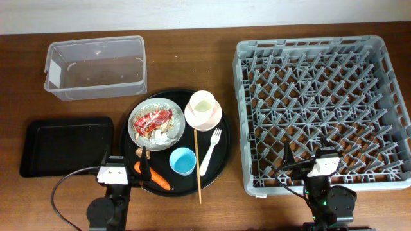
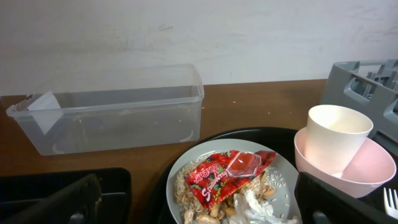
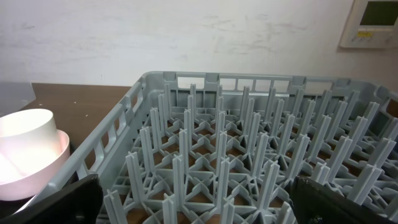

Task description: Sort waste into correct bins and load items into the dishwasher rack

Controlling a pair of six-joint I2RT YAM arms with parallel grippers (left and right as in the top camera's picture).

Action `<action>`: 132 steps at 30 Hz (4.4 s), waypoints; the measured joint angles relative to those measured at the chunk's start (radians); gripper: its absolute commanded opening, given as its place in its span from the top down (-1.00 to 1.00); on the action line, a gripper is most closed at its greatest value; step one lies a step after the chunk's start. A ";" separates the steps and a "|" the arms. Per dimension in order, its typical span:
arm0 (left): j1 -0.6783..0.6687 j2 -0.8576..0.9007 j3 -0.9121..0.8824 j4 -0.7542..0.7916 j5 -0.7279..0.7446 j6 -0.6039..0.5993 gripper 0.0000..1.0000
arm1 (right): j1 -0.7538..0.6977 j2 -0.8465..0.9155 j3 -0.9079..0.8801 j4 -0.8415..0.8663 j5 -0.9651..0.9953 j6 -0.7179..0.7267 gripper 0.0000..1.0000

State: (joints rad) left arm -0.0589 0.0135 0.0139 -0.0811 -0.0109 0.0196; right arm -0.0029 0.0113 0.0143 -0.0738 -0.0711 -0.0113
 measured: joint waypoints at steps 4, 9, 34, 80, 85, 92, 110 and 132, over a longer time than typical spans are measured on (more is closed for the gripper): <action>0.000 0.000 0.000 0.000 0.000 0.000 -0.98 | 0.000 0.000 0.000 0.000 0.000 0.000 -0.97; 0.000 0.000 0.000 0.000 0.000 0.000 -0.98 | 0.000 0.000 0.000 0.000 0.000 0.000 -0.97; 0.000 0.000 0.000 0.000 0.000 0.000 -0.98 | 0.000 0.000 0.000 0.000 0.000 0.000 -0.97; 0.139 1.549 0.881 -0.399 0.319 -0.114 -0.44 | 0.000 0.869 0.900 -0.892 -0.058 0.147 -0.97; 0.139 1.607 0.882 -0.371 0.360 -0.127 -0.19 | 0.000 0.870 0.900 -0.897 -0.058 0.146 -0.97; 0.139 1.638 0.882 -0.311 0.382 -0.143 0.88 | 0.000 0.869 0.900 -0.900 -0.058 0.146 -0.97; 0.139 1.463 0.920 0.163 0.030 -0.144 0.99 | 0.000 0.871 0.900 -0.899 -0.058 0.146 -0.97; -0.135 1.605 1.062 -0.905 0.143 -0.365 -0.62 | 0.000 0.914 0.904 -0.975 -0.058 0.146 -0.97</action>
State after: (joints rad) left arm -0.1936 1.6188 1.0760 -0.9859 0.1322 -0.3454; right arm -0.0029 0.9249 0.9184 -1.0492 -0.1287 0.1352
